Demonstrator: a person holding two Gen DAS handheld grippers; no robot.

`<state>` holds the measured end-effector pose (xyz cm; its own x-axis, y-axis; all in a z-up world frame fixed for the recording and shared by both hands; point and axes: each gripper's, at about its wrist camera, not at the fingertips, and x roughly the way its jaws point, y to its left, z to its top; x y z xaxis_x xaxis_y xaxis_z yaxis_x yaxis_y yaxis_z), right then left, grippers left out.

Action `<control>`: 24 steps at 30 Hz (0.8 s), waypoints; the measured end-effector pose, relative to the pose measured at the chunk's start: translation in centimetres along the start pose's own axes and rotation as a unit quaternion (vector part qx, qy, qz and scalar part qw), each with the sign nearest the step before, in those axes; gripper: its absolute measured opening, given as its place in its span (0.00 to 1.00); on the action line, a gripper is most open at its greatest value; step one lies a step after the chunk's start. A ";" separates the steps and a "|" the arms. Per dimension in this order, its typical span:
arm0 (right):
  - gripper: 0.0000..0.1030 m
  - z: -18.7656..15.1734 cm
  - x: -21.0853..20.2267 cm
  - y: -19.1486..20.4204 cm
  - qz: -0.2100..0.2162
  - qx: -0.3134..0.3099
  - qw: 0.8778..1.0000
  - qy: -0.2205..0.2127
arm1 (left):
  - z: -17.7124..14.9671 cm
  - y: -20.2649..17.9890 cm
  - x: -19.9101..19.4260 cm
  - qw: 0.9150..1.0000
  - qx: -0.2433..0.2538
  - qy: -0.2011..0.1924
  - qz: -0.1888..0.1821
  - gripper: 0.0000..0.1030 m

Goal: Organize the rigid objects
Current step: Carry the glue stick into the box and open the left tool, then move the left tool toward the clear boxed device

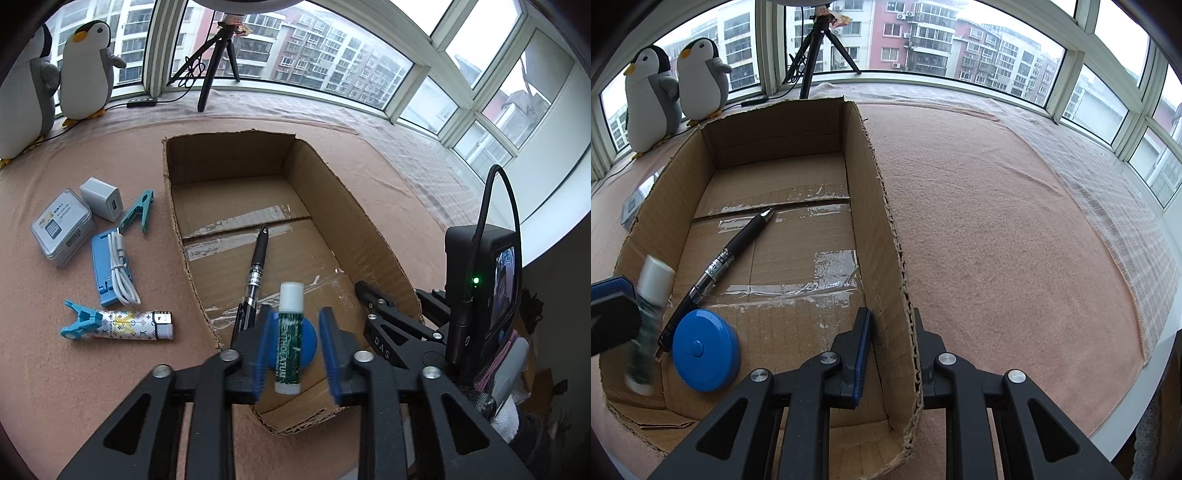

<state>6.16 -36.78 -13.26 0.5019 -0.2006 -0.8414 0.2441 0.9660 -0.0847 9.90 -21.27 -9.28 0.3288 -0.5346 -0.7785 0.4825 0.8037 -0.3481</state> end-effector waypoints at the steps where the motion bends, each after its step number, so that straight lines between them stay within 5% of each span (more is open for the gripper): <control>1: 0.17 0.0 0.0 0.0 -0.001 -0.001 1.000 0.000 | 0.0 0.0 -0.1 1.000 -0.001 -0.004 0.001 0.51; 16: 0.17 0.0 0.0 0.0 -0.001 -0.001 1.000 -0.001 | -0.2 0.7 -1.7 1.000 0.005 -0.020 0.008 0.55; 24: 0.17 0.0 0.0 0.0 -0.002 -0.002 1.000 -0.001 | -0.5 4.5 -4.1 0.998 -0.006 -0.037 0.042 0.55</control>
<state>6.15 -36.76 -13.27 0.5027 -0.2041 -0.8400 0.2428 0.9660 -0.0894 10.35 -15.40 -7.91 0.4268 -0.4822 -0.7650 0.4412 0.8495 -0.2893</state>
